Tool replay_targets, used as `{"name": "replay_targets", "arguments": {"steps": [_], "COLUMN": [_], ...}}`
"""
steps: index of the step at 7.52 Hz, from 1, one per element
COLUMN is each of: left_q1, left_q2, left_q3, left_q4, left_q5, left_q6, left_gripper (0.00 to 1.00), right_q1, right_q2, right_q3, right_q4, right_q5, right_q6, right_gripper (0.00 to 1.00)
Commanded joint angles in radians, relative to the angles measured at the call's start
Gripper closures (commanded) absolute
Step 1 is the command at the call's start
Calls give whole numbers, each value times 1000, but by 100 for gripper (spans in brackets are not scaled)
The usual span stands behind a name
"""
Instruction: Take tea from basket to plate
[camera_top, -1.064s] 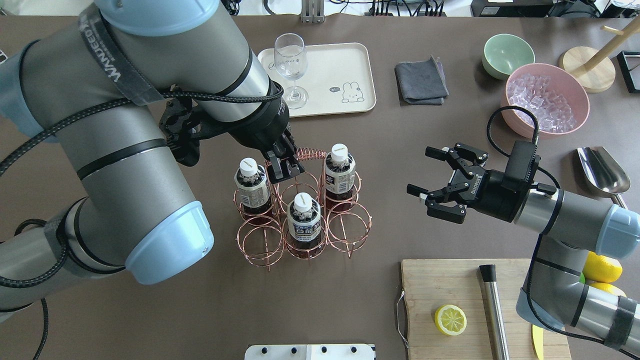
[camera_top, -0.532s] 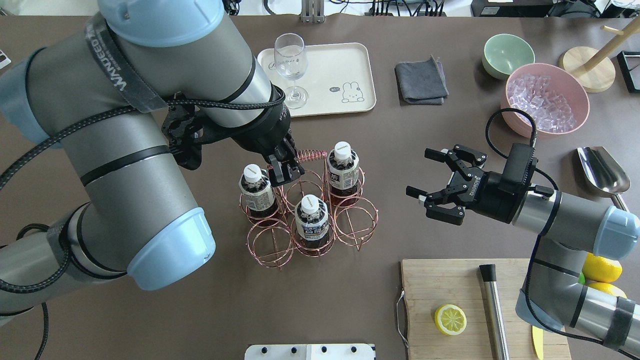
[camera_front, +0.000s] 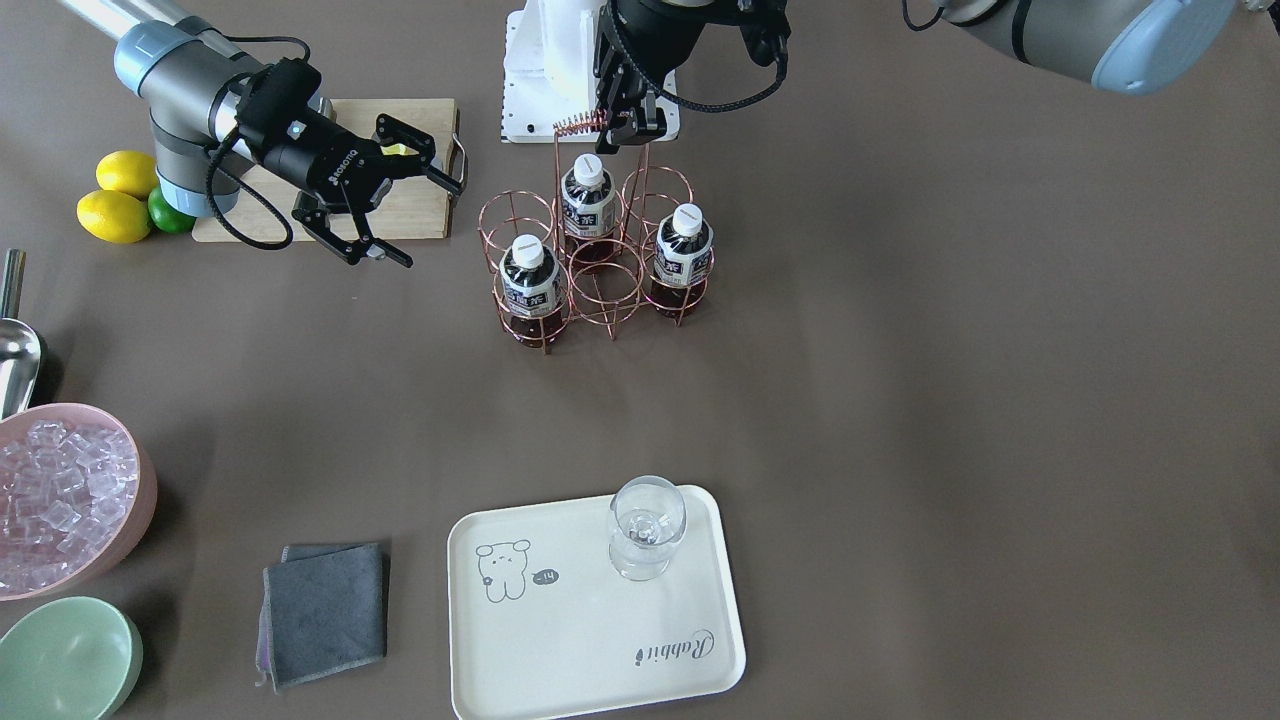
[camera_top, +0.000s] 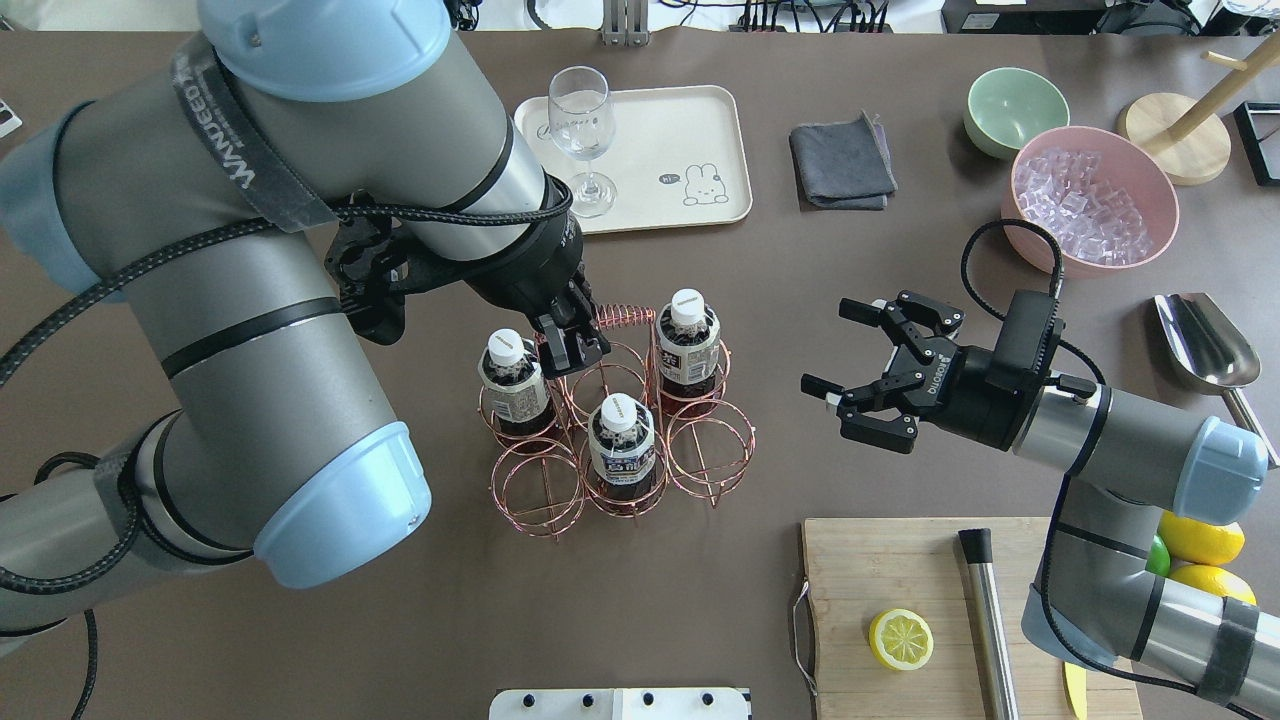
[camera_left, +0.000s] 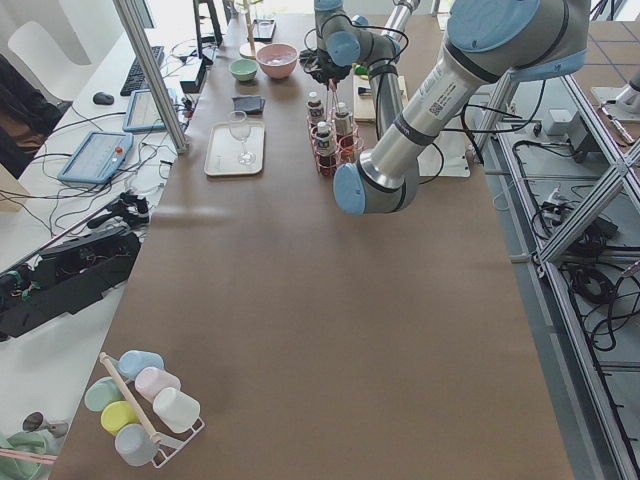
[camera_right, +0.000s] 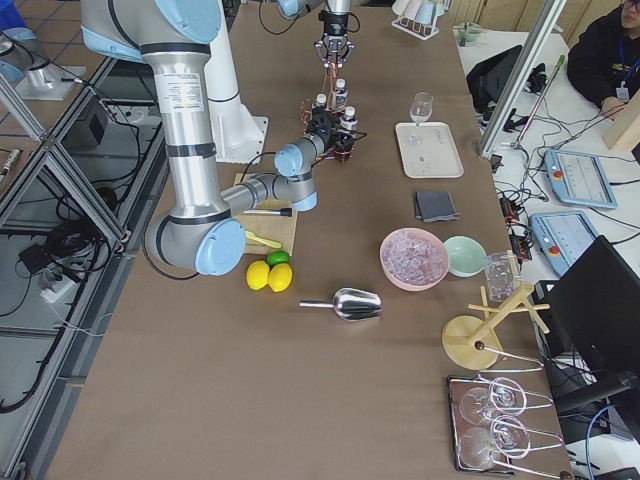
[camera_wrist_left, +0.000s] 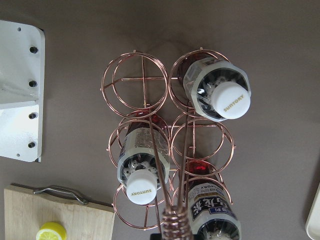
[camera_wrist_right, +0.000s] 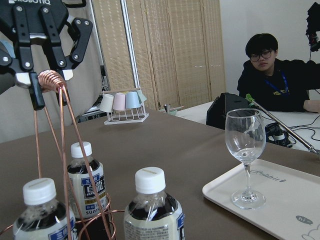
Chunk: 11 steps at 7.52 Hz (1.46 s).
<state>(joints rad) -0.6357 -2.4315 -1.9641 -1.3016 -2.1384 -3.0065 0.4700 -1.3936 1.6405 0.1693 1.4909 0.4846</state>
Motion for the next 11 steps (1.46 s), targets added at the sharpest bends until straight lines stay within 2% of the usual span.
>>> {"name": "replay_targets", "arguments": {"steps": [1, 3, 5, 8, 10, 11], "left_q1": [4, 2, 4, 2, 2, 1], "left_q2": [0, 2, 2, 2, 2, 2], "left_q3": [-1, -1, -1, -1, -1, -4], "left_q4": [1, 1, 1, 1, 1, 1], "left_q5": [0, 0, 0, 0, 0, 0], "left_q6": [-3, -3, -3, -3, -3, -3], "left_gripper": [100, 100, 100, 100, 100, 100], "right_q1": [-19, -39, -45, -73, -76, -76], "right_q2": [50, 57, 100, 108, 134, 145], "right_q3": [5, 59, 59, 52, 50, 52], "right_q4": [-66, -153, -220, -237, -284, -310], "right_q5": [-41, -69, -75, -130, -144, -149], "right_q6": [0, -1, -1, -3, -4, -3], "right_gripper": [1, 1, 1, 2, 6, 11]}}
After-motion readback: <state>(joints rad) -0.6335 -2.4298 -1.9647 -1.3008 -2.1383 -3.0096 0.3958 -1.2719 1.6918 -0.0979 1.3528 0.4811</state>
